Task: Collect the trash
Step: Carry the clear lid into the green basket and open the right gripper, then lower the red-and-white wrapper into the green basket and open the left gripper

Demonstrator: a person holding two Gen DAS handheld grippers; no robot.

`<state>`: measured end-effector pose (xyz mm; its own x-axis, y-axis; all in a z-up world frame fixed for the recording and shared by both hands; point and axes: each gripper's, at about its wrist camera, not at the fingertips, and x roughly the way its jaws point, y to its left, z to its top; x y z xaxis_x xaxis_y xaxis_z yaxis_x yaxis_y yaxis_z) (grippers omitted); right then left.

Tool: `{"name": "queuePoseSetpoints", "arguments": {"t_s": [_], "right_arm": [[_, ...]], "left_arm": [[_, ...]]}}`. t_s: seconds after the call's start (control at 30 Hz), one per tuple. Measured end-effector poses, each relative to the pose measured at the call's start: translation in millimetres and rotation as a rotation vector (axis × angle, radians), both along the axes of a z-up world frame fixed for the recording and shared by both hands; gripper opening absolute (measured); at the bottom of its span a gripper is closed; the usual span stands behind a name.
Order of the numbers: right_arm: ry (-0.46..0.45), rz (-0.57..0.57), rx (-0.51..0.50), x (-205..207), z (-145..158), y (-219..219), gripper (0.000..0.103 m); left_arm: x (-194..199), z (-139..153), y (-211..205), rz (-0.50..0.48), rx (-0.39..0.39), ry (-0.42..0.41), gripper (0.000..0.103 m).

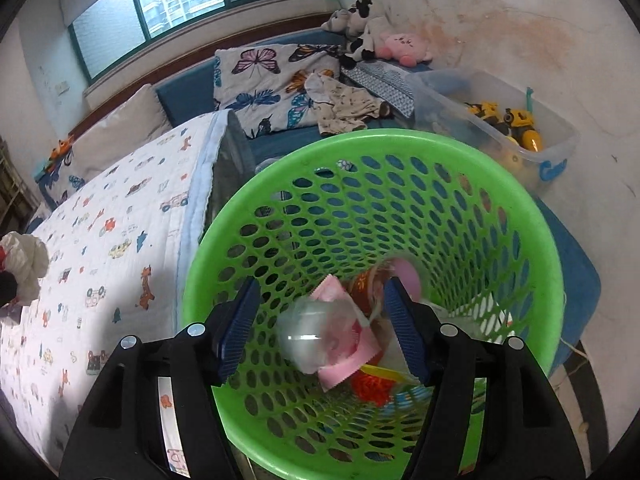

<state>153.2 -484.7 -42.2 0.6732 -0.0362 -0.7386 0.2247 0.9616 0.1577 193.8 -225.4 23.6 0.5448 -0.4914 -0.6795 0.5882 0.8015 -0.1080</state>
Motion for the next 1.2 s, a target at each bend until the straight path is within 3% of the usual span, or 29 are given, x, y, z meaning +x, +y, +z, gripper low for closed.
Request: {"name": "queuePoseSetpoints", "arguments": {"t_s": [0.6,0.97,1.1,1.2], "right_arm": [[-0.095,-0.043,0.007,-60,34,-26,0.077],[-0.113,-0.068,-0.002,-89,34,-33,0.087],[-0.114,-0.069,-0.007,-96,31,-31,0.090],[-0.113,-0.067,-0.019,-99,30,-28,0.091]], "left_arm": [[-10,-10,-107,-0.164,0.023,0.038,0.046],[-12,-32,-145,-0.199,0.041,0.093,0.047],[-11,-37,-150,-0.204,0.035,0.110,0.051],[-11,-39,-150,-0.207,0.030,0.108,0.060]]}}
